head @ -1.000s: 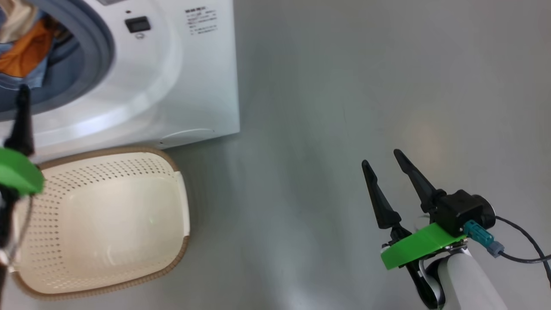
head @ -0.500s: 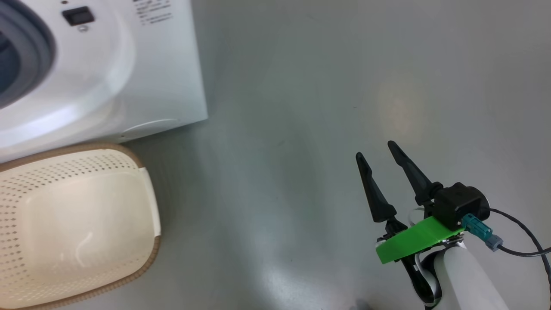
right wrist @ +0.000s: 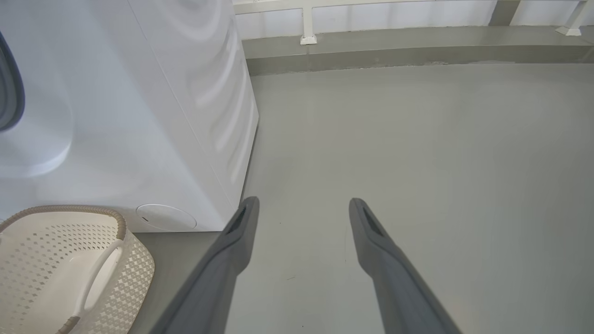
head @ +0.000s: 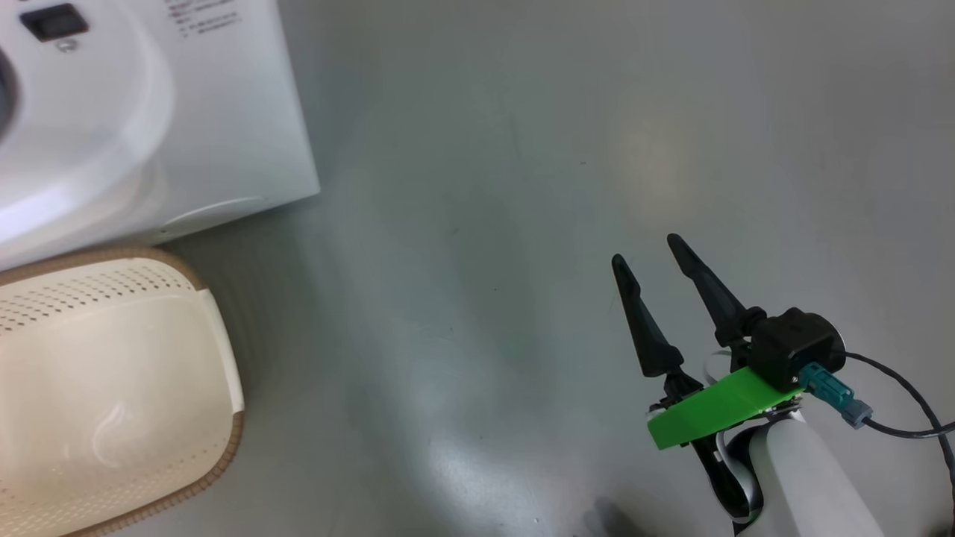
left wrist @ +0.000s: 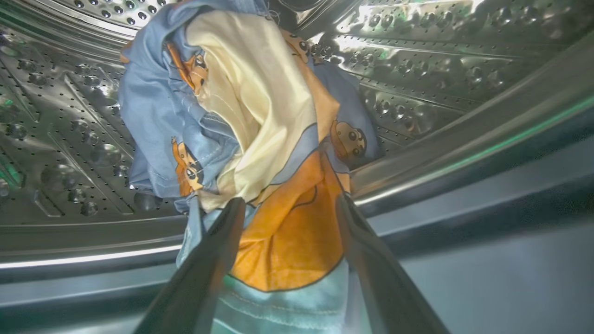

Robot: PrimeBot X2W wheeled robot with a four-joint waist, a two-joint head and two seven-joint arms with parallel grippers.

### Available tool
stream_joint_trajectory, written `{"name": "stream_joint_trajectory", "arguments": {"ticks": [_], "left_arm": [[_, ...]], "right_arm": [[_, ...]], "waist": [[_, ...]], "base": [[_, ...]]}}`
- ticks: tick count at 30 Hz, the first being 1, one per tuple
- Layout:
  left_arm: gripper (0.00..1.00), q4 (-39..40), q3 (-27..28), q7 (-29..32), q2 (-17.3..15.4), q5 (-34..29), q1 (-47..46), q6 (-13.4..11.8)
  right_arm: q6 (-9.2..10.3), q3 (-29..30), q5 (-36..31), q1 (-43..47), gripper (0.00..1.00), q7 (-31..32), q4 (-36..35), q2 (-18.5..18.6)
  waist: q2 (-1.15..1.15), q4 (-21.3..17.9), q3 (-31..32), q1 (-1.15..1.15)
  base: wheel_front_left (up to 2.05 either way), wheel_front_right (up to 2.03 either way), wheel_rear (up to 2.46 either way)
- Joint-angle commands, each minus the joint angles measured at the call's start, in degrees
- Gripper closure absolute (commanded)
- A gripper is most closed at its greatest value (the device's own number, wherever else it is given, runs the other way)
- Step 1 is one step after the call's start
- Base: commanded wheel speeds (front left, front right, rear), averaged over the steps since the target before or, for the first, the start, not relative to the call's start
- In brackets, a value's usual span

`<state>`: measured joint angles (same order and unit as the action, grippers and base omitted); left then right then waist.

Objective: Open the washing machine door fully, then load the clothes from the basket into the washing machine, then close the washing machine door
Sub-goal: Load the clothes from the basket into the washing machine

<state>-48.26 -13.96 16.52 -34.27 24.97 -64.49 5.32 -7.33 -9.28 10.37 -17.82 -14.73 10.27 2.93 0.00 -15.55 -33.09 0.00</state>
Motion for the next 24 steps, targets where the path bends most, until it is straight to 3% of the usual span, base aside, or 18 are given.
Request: {"name": "stream_joint_trajectory", "arguments": {"ticks": [1, 7, 24], "left_arm": [[0.0, 0.8, 1.3, -0.5, -3.8, -0.4, -1.5, 0.1], [0.0, -5.0, 0.1, -1.8, -4.8, -2.1, -4.9, -0.6], [0.0, -17.7, -4.8, -1.1, -3.2, -3.1, -13.2, 1.6]], "right_arm": [[-0.16, -1.4, 0.3, -0.1, 0.0, -0.3, -1.4, -0.1], [-0.16, -1.1, 0.6, -0.6, 0.0, -0.3, -1.8, -0.1], [-0.16, -1.8, 1.1, -2.1, 0.0, -0.3, -2.1, -0.1]], "waist": [[0.0, -0.4, -0.5, 0.0], [0.0, -1.1, -2.2, 0.0], [0.0, -1.5, -4.3, 0.0]], "base": [[0.0, 0.0, 0.0], [0.0, 0.0, 0.0], [0.0, 0.0, 0.0]]}}
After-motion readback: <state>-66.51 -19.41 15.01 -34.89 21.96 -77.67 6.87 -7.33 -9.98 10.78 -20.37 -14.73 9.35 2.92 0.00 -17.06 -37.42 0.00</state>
